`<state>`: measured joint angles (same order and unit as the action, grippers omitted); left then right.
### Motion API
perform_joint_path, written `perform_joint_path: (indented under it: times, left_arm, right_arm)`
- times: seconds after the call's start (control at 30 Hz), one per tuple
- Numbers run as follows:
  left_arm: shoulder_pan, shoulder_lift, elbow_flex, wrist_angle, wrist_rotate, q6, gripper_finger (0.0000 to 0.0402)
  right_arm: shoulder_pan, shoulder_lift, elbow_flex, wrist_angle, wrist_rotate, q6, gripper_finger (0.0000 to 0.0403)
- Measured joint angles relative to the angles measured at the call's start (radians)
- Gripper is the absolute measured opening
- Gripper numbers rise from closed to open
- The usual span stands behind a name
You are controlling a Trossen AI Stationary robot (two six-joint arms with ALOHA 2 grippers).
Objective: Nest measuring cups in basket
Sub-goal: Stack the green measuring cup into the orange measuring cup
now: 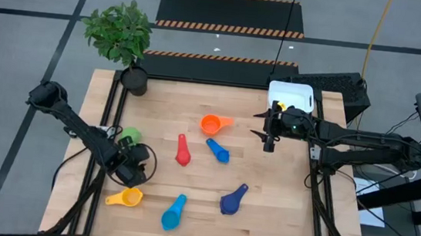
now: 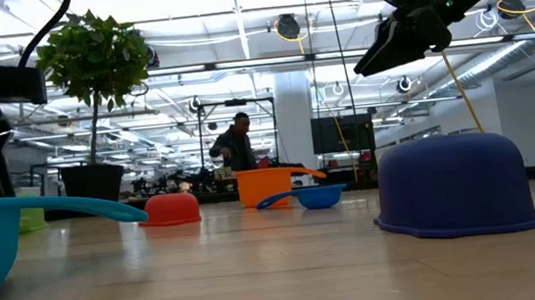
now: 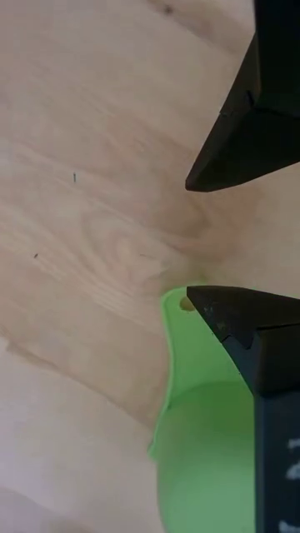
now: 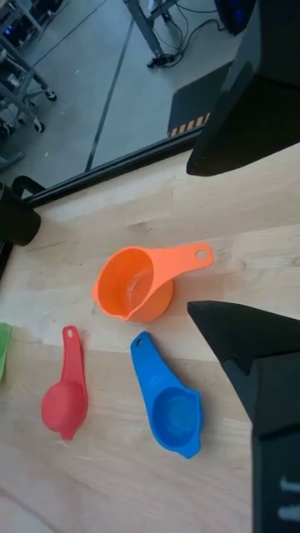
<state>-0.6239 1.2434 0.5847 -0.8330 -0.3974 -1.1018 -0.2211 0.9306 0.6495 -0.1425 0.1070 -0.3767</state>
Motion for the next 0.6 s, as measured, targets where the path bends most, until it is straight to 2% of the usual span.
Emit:
perform_joint_path:
  times: [0.2, 0.33, 0.6]
  left_arm:
    - [0.000, 0.044, -0.014, -0.009, -0.016, 0.057, 0.0198]
    - [0.008, 0.113, -0.014, 0.000, -0.067, 0.105, 0.0198]
    - [0.018, 0.236, -0.007, -0.001, -0.088, 0.092, 0.0197]
  right_arm:
    - [0.000, 0.000, 0.000, -0.001, 0.000, -0.006, 0.0254]
    - [0.000, 0.000, 0.000, -0.004, 0.000, -0.027, 0.0254]
    - [0.000, 0.000, 0.000, -0.004, 0.000, -0.036, 0.0254]
